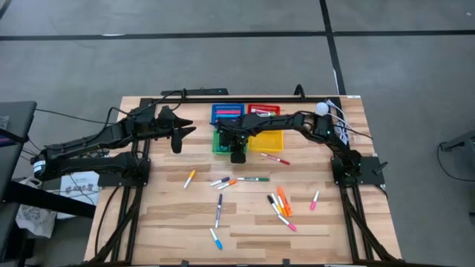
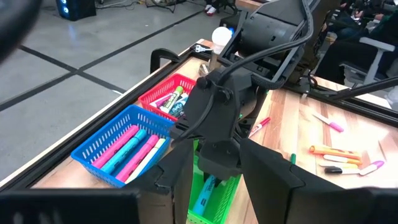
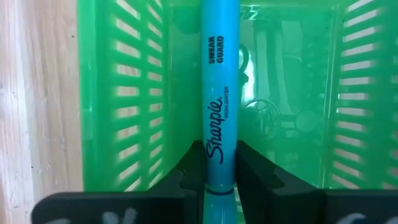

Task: Pick & Place Markers
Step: Put the blue highlighter into the blue bin

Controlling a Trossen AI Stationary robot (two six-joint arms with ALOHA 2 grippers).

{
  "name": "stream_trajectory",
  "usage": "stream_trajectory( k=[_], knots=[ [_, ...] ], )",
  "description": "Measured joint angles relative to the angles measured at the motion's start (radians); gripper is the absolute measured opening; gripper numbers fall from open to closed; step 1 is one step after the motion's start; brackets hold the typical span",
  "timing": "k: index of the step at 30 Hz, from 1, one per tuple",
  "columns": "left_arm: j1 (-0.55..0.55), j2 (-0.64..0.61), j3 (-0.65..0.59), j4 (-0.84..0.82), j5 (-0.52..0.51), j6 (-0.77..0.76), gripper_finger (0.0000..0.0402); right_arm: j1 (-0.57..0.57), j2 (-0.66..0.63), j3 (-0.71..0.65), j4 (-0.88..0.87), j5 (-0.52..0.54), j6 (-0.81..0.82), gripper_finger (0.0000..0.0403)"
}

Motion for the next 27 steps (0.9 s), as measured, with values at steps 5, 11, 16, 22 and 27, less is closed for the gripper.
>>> stream_trajectory(
  k=[5, 11, 16, 22, 27],
  knots=[
    [0.0, 0.0, 0.0, 0.0, 0.0, 0.0, 0.0131, 0.0, 0.007, 0.045, -0.04, 0.009, 0.008, 0.0077],
    [0.0, 0.0, 0.0, 0.0, 0.0, 0.0, 0.0131, -0.002, 0.006, 0.088, -0.054, 0.008, 0.019, 0.0062],
    [0.0, 0.0, 0.0, 0.0, 0.0, 0.0, 0.0131, -0.001, 0.006, 0.1, -0.083, 0.005, 0.019, 0.0056],
    [0.0, 0.0, 0.0, 0.0, 0.0, 0.0, 0.0131, -0.002, 0.005, 0.1, -0.121, 0.005, 0.019, 0.0063],
    [0.0, 0.0, 0.0, 0.0, 0.0, 0.0, 0.0131, 0.001, 0.005, 0.1, -0.138, 0.004, 0.02, 0.0062]
  ],
)
